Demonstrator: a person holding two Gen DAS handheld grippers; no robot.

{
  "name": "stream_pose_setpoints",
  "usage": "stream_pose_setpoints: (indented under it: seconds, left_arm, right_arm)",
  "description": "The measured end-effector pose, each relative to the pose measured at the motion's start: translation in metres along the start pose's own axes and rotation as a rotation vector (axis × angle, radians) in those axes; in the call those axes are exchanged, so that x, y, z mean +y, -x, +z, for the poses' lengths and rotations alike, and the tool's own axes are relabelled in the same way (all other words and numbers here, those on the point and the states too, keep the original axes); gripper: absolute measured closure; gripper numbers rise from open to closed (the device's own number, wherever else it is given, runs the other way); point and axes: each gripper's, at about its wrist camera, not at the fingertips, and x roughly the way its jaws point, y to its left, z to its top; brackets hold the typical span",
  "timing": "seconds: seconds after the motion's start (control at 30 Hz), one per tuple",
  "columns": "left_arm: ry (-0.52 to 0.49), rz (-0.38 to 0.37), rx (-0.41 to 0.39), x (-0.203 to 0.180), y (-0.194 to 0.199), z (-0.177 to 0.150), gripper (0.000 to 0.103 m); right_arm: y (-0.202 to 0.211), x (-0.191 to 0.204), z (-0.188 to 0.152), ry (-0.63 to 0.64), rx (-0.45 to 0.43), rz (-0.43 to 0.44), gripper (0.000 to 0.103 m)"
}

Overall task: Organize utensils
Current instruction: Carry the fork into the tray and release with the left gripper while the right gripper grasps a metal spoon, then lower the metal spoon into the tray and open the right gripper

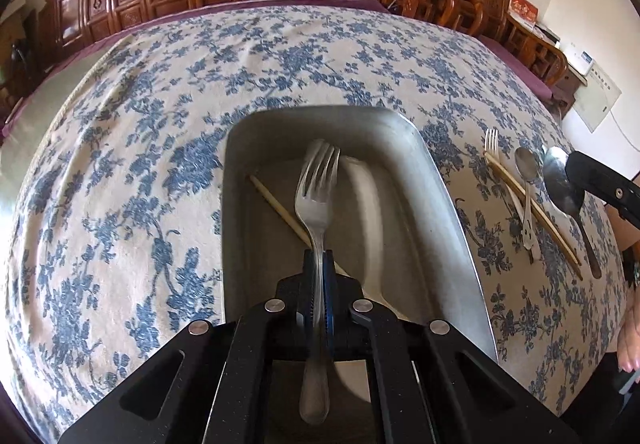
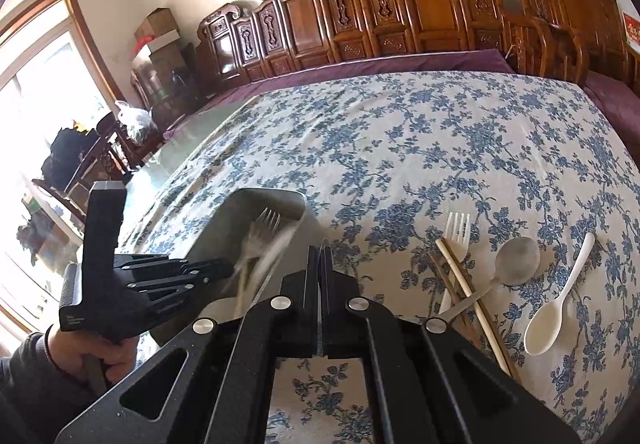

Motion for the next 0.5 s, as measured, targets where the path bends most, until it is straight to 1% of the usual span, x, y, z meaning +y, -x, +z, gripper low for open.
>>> stream_pose_setpoints:
  seconds: [0.13,0.27,0.37,0.5]
  left_arm:
    - [-0.004,0.012,-0.035,0.005,0.013,0.002,0.100]
    - [-0.011,0.025,-0.097,0.012,0.035,0.004,0.100]
    - [-0.007,0.030,-0.142,0.023,0.053,0.004,0.100]
    - [0.007,0.036,-0.175,0.040,0.065,0.003,0.100]
  right_arm:
    - [0.001,0.015,0.002,0.004,0.002,0.014,0.101]
    - [0.001,0.033,0.006,-0.005,-0.001,0.030,0.101]
    - [-0.003,0.047,0.010,-0.026,-0.004,0.053,0.101]
    - [-0.013,0.072,0.018,-0.030,0.007,0.084,0.101]
